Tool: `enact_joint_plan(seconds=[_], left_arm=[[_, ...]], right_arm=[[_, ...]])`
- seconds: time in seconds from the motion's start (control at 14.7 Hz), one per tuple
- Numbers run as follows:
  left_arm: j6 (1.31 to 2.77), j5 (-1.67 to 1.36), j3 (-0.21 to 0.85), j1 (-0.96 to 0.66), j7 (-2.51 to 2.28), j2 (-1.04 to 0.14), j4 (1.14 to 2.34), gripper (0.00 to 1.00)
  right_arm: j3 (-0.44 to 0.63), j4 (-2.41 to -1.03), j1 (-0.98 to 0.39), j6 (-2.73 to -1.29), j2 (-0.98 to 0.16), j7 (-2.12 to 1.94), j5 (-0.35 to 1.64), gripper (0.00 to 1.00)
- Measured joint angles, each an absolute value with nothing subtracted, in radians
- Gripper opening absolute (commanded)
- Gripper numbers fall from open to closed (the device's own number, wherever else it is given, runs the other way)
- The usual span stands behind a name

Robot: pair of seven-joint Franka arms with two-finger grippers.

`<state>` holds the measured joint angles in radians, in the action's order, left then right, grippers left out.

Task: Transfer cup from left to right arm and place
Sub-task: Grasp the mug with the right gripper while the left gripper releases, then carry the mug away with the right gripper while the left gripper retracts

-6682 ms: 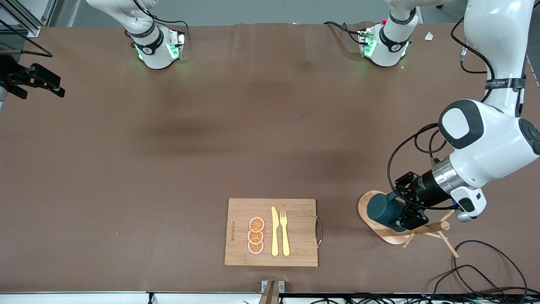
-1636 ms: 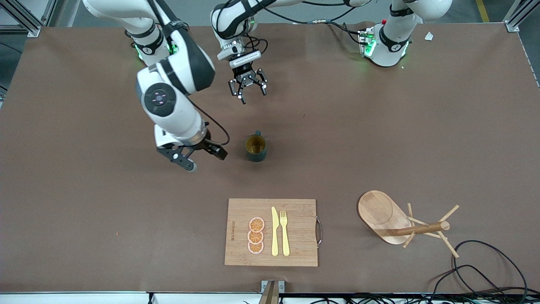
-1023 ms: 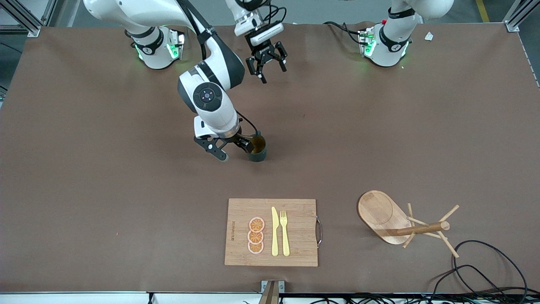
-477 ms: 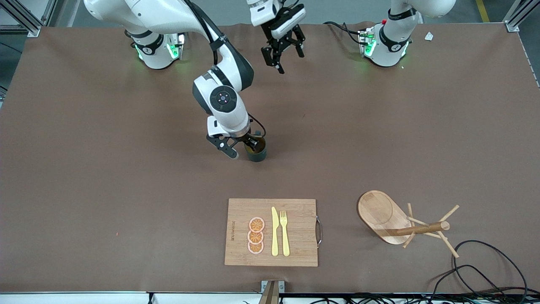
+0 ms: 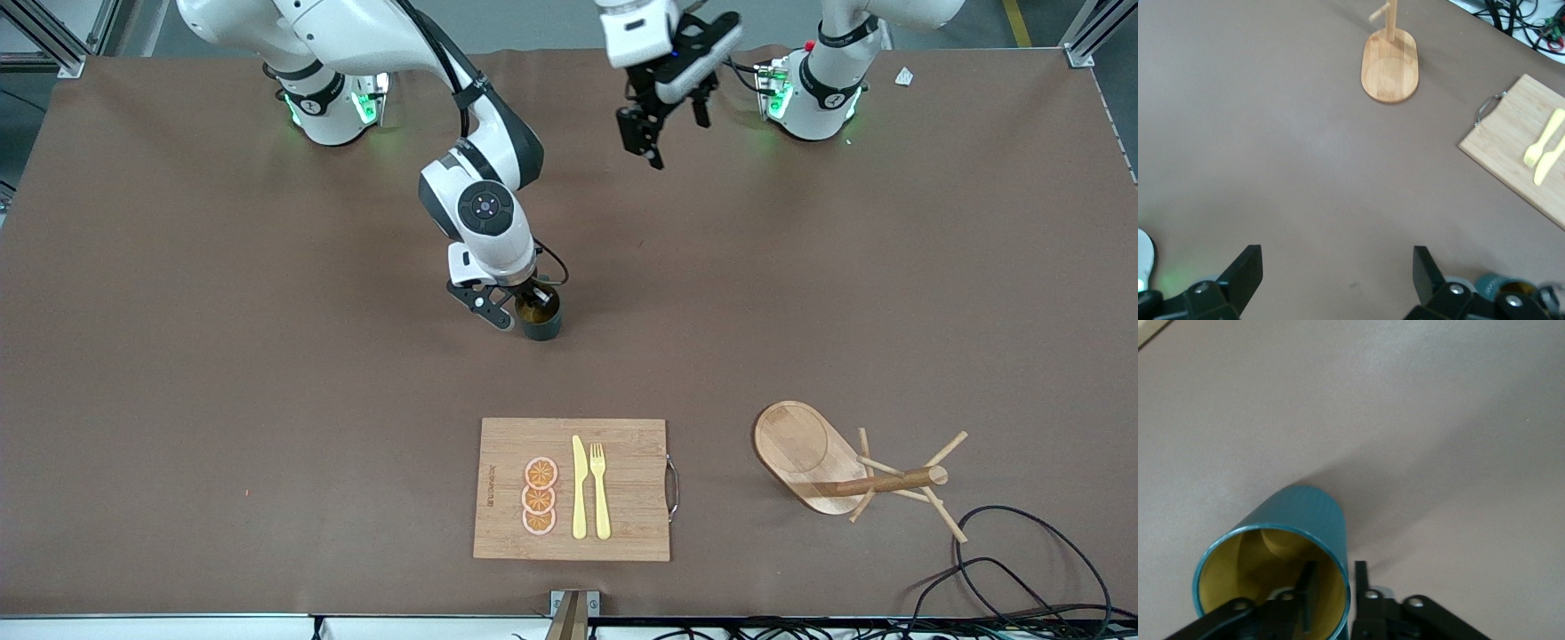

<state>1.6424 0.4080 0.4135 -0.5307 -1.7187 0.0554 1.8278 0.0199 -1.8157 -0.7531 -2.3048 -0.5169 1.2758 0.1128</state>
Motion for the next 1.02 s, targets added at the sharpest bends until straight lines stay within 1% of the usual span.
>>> enact_joint_plan(seconds=[0.07, 0.2, 0.48, 0.61, 0.75, 1.02], left_arm=[[1.634, 0.388, 0.412, -0.478, -1.644, 0.06, 1.809, 0.99], [1.619, 0.346, 0.41, -0.371, -1.491, 0.061, 1.76, 0.99], [1.61, 0.298, 0.407, -0.185, -1.188, 0.061, 1.695, 0.99], [1.61, 0.29, 0.408, -0.118, -1.06, 0.061, 1.678, 0.99], [1.61, 0.27, 0.409, -0.044, -0.907, 0.061, 1.66, 0.99], [1.61, 0.222, 0.408, 0.095, -0.62, 0.059, 1.616, 1.0]], right_arm=[[0.02, -1.816, -0.757, -2.305, -0.517, 1.24, 0.112, 0.04], [0.022, -1.815, -0.759, -2.304, -0.517, 1.097, 0.112, 0.02], [0.041, -1.811, -0.733, -2.289, -0.51, 0.77, 0.112, 0.01], [0.048, -1.809, -0.681, -2.246, -0.49, 0.544, 0.108, 0.01], [0.052, -1.814, -0.602, -2.209, -0.459, 0.311, 0.101, 0.01], [0.055, -1.874, -0.441, -2.187, -0.386, -0.086, 0.058, 0.02]])
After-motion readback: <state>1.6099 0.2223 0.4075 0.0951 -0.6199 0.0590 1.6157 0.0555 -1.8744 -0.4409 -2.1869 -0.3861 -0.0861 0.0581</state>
